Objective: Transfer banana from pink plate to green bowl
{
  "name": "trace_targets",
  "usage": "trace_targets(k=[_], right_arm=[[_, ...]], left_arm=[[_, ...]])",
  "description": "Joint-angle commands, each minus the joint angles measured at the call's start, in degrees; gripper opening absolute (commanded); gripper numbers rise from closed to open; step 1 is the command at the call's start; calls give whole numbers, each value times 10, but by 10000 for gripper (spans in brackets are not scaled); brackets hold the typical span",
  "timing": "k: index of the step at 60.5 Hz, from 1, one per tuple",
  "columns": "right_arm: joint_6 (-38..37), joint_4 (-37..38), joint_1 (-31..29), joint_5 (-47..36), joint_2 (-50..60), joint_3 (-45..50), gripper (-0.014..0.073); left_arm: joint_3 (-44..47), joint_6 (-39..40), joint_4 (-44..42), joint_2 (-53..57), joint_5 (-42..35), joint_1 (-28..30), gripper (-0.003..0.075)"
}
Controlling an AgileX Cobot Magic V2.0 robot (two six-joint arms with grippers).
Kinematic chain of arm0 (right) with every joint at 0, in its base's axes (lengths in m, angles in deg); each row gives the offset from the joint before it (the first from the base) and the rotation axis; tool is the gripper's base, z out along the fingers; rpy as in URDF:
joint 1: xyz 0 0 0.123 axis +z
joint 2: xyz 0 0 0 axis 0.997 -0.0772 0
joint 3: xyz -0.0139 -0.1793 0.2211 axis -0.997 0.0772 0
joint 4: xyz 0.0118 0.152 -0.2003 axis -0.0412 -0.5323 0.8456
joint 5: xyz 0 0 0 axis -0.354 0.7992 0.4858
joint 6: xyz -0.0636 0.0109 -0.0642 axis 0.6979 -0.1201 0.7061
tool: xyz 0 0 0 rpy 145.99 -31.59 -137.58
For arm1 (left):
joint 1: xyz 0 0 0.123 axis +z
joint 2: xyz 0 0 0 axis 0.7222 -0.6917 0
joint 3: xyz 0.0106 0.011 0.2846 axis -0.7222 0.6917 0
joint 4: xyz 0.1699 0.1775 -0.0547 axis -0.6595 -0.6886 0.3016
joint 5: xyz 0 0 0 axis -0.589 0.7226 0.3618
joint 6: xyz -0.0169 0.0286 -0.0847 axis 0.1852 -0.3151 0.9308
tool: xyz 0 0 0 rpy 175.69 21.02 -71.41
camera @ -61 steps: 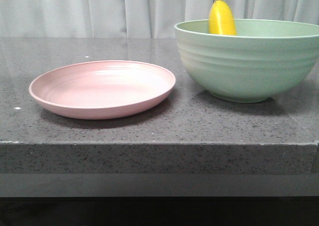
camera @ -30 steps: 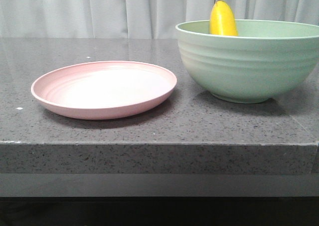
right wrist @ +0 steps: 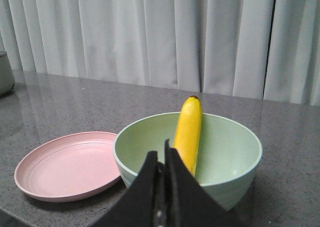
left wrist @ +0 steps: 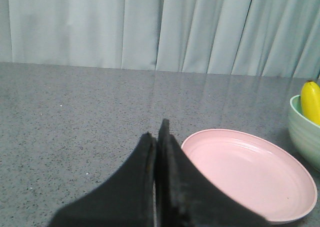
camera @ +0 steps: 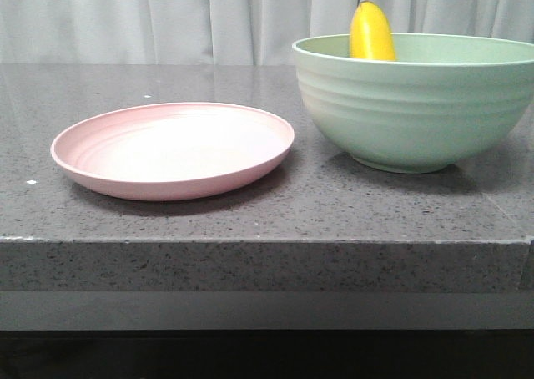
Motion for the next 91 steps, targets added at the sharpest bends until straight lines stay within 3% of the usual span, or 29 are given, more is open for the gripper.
trace_targets(k=[1,35,44,53,66,75,91], right_arm=[[6,-13,1,-28,-4,-13,-61],[6,-13,1,-28,-4,-13,-61],[6,-13,1,-28,-4,-13,-61],[6,-13,1,-27,-4,-13,-61],[6,-13,1,-19,-5,-13,-61],[6,-13,1,-19,-5,-13,-61],[6,-13,1,-17,-5,-13,-61]], left_arm=[[-15,4,8,-6,-46,-1,-20],[-11,4,8,-6,-49,-1,-20],[24,4,-8,26,-59,12,-20],[86,4,-8,84,-59,58,-20],[169,4,-5,81,-99,114,-20],[226,4,-5,81,-171,122,-20],[223,4,-5,81,-152,122,-20]])
